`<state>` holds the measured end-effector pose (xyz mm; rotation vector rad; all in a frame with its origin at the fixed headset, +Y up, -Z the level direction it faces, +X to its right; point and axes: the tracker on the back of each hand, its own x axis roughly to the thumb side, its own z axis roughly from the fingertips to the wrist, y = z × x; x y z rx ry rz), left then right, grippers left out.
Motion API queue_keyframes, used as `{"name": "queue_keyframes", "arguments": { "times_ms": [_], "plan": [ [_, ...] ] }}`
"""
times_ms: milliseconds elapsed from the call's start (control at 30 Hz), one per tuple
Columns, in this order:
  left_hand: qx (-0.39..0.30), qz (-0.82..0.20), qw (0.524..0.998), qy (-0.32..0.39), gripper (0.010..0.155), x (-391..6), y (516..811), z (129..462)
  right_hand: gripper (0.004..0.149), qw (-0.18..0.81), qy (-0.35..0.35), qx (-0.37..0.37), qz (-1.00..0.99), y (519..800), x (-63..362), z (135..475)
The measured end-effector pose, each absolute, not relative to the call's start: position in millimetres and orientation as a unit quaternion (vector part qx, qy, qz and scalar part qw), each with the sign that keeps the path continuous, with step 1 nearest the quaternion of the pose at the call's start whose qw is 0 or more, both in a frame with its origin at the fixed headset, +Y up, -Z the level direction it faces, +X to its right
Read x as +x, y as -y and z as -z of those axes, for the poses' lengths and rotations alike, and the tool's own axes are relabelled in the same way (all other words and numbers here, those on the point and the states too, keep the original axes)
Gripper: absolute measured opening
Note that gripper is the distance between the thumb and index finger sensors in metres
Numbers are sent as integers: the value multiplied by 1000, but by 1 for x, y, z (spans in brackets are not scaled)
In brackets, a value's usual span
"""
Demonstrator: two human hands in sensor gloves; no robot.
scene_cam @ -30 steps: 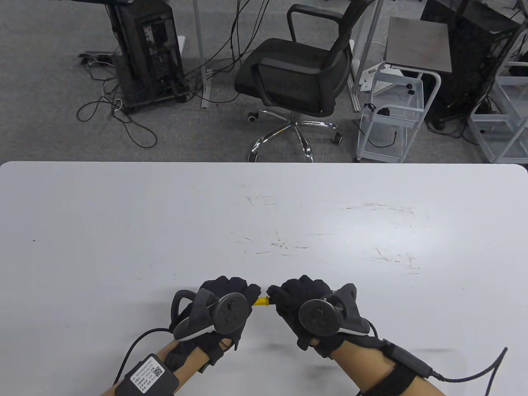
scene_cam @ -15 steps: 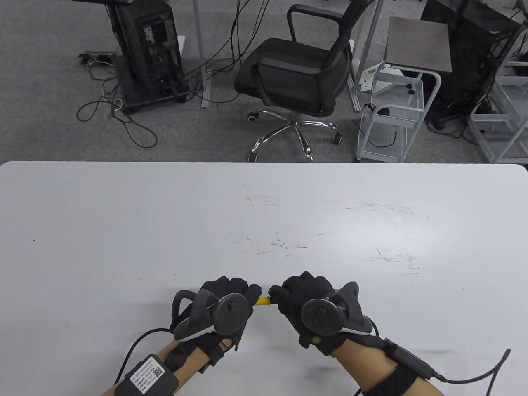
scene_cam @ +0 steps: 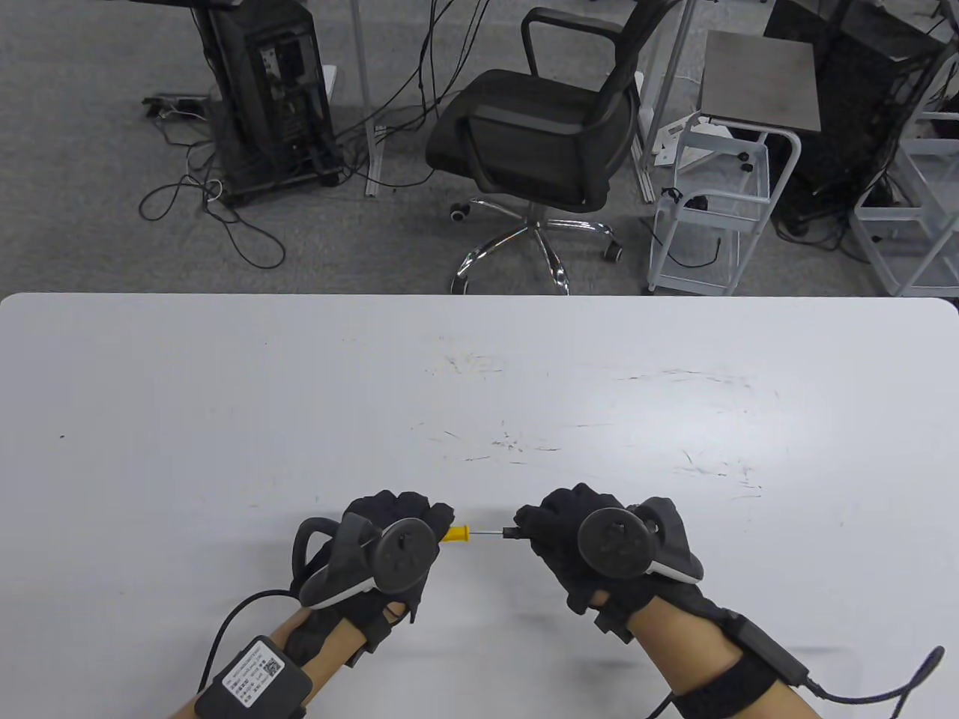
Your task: Separate screwdriver from screwdriver handle
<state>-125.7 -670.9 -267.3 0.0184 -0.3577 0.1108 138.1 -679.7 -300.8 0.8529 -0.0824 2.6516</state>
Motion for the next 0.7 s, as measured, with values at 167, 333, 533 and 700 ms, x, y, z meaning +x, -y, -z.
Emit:
{"name": "queue_keyframes", "arguments": {
  "times_ms": [167, 333, 533, 700],
  "plan": [
    [14, -64, 984, 168, 54, -132, 669, 270, 43, 167, -2, 278, -946, 692, 144, 310],
    [10, -69, 984, 166, 54, -134, 670, 270, 43, 126, -26, 262, -956, 709, 143, 316],
    [7, -69, 984, 163, 54, -135, 669, 271, 44, 67, -52, 246, -966, 729, 140, 319],
    [5, -68, 985, 160, 54, -137, 668, 272, 44, 25, -62, 233, -970, 740, 138, 320]
  ]
}}
